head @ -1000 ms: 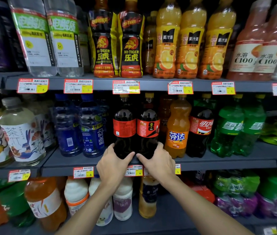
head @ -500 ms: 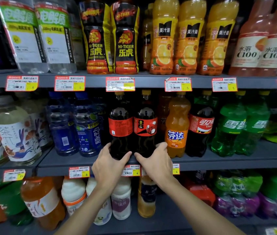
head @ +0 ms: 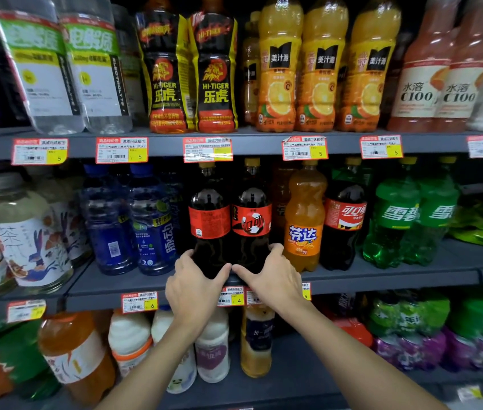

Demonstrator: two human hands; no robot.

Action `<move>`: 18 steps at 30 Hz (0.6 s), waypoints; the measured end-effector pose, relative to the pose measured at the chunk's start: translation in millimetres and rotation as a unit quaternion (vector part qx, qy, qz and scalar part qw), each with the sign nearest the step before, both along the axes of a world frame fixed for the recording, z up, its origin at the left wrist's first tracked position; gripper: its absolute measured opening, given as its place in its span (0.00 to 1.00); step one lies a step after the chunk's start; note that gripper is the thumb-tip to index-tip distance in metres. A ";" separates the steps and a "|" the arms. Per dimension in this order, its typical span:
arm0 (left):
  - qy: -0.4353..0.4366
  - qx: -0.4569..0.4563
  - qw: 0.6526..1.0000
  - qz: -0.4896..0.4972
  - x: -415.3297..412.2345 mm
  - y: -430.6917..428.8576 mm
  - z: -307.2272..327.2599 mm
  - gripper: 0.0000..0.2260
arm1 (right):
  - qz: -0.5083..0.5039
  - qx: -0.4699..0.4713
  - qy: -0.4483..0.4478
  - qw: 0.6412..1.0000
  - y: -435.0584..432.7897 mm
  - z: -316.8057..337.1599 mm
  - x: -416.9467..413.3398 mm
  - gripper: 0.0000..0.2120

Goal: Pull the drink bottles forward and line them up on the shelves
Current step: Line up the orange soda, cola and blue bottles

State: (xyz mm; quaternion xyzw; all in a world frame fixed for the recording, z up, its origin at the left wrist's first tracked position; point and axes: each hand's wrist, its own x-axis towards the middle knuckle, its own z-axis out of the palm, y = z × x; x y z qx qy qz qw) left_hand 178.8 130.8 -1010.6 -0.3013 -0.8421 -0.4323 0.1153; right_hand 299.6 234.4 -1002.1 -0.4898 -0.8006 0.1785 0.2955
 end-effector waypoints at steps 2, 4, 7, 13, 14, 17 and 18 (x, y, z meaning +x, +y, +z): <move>0.028 -0.019 0.999 -0.017 -5.1 -2.7 0.8 0.38 | 0.018 -0.007 0.002 1.000 3.3 -1.8 3.5 0.48; 0.052 -0.045 0.997 -0.041 -11.6 -3.2 1.6 0.35 | 0.046 -0.009 -0.009 0.999 8.2 -2.2 9.4 0.49; 0.044 -0.043 0.994 -0.087 -16.5 0.6 2.1 0.28 | 0.084 -0.007 -0.027 0.996 14.0 -1.0 15.1 0.43; 0.047 -0.030 0.998 -0.010 -10.8 9.7 -3.9 0.37 | 0.084 -0.012 -0.025 0.996 14.4 -2.3 16.0 0.41; 0.041 -0.032 0.998 0.025 -4.4 12.6 -2.6 0.39 | 0.083 -0.010 -0.026 0.996 14.5 -2.5 16.0 0.41; 0.014 -0.032 0.997 0.063 9.2 17.1 -1.1 0.41 | 0.083 -0.010 -0.032 0.996 15.5 -2.8 15.5 0.41; 0.008 -0.029 0.998 0.053 8.6 16.7 -4.1 0.42 | 0.084 -0.010 -0.033 0.996 15.6 -3.2 15.3 0.40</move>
